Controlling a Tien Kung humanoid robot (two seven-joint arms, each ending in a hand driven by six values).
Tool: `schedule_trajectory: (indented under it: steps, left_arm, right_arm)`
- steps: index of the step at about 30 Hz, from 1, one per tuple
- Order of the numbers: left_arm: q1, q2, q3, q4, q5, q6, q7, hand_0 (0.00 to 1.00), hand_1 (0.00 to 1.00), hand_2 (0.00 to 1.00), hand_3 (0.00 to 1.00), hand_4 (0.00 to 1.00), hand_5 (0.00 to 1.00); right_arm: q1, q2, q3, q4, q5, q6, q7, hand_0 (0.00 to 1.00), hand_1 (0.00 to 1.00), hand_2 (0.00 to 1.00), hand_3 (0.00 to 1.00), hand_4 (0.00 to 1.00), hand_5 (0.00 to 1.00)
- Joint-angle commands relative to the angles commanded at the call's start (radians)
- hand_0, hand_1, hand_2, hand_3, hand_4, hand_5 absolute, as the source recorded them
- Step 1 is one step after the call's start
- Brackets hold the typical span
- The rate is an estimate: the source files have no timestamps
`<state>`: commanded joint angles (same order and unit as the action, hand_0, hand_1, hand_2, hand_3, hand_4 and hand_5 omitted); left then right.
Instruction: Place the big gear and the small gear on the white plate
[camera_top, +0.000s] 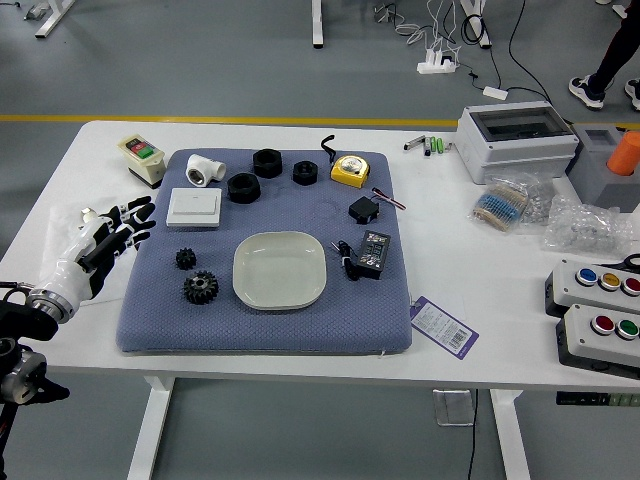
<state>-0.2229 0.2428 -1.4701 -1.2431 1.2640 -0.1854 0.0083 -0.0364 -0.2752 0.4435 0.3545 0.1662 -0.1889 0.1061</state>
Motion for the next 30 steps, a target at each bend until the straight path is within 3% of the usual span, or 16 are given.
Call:
schedule_trajectory:
  steps: [3, 4, 7, 9, 10, 15, 16, 21, 23, 30]
  left_arm:
    - [-0.006, 0.017, 0.002, -0.017, 0.065, -0.033, -0.034, 0.863, 0.878, 0.931, 0.898, 0.998, 0.681]
    - [-0.008, 0.021, 0.002, -0.021, 0.111, -0.043, -0.046, 0.790, 0.819, 0.889, 0.878, 0.998, 0.302]
    - [-0.027, 0.053, 0.028, -0.047, 0.234, -0.083, -0.106, 0.790, 0.819, 0.889, 0.878, 0.998, 0.302]
    - [-0.031, 0.059, 0.035, -0.051, 0.319, -0.088, -0.120, 0.790, 0.819, 0.889, 0.878, 0.998, 0.302]
    - [-0.038, 0.068, 0.048, -0.058, 0.364, -0.093, -0.135, 0.782, 0.812, 0.881, 0.871, 0.998, 0.238]
    - [-0.075, 0.102, 0.117, -0.075, 0.572, -0.087, -0.184, 0.782, 0.812, 0.881, 0.871, 0.998, 0.238]
    - [-0.080, 0.107, 0.130, -0.076, 0.611, -0.085, -0.187, 0.740, 0.734, 0.794, 0.834, 0.994, 0.158]
    - [-0.112, 0.127, 0.209, -0.063, 0.816, -0.072, -0.184, 0.740, 0.734, 0.794, 0.834, 0.994, 0.158]
    - [-0.119, 0.129, 0.237, -0.055, 0.893, -0.071, -0.174, 0.694, 0.682, 0.744, 0.824, 0.978, 0.141]
    - [-0.127, 0.125, 0.277, -0.036, 0.959, -0.059, -0.163, 0.665, 0.652, 0.711, 0.815, 0.975, 0.149]
  right_arm:
    - [0.000, 0.000, 0.001, 0.000, 0.000, 0.000, 0.000, 0.718, 0.722, 0.751, 0.605, 0.876, 0.728]
    - [0.000, 0.000, 0.001, 0.000, 0.000, 0.000, 0.000, 0.717, 0.722, 0.751, 0.605, 0.876, 0.728]
    - [0.001, -0.001, 0.001, 0.000, 0.000, 0.000, 0.000, 0.717, 0.722, 0.751, 0.605, 0.876, 0.728]
    - [0.001, -0.001, 0.001, 0.000, 0.000, 0.000, 0.000, 0.717, 0.722, 0.751, 0.605, 0.876, 0.728]
    - [0.002, -0.002, 0.001, 0.000, 0.000, 0.000, 0.000, 0.719, 0.722, 0.751, 0.605, 0.876, 0.728]
    - [0.003, -0.002, 0.002, -0.001, 0.000, 0.000, -0.001, 0.719, 0.722, 0.751, 0.605, 0.876, 0.728]
    - [0.003, -0.002, 0.002, 0.000, 0.000, 0.000, -0.001, 0.718, 0.722, 0.751, 0.605, 0.876, 0.728]
    - [0.005, -0.003, 0.002, 0.000, 0.000, 0.000, -0.001, 0.718, 0.722, 0.751, 0.605, 0.876, 0.728]
    - [0.005, -0.004, 0.002, 0.000, -0.001, 0.000, -0.001, 0.720, 0.722, 0.750, 0.604, 0.875, 0.727]
    - [0.006, -0.005, 0.000, 0.000, 0.001, -0.001, -0.001, 0.720, 0.722, 0.750, 0.604, 0.875, 0.727]
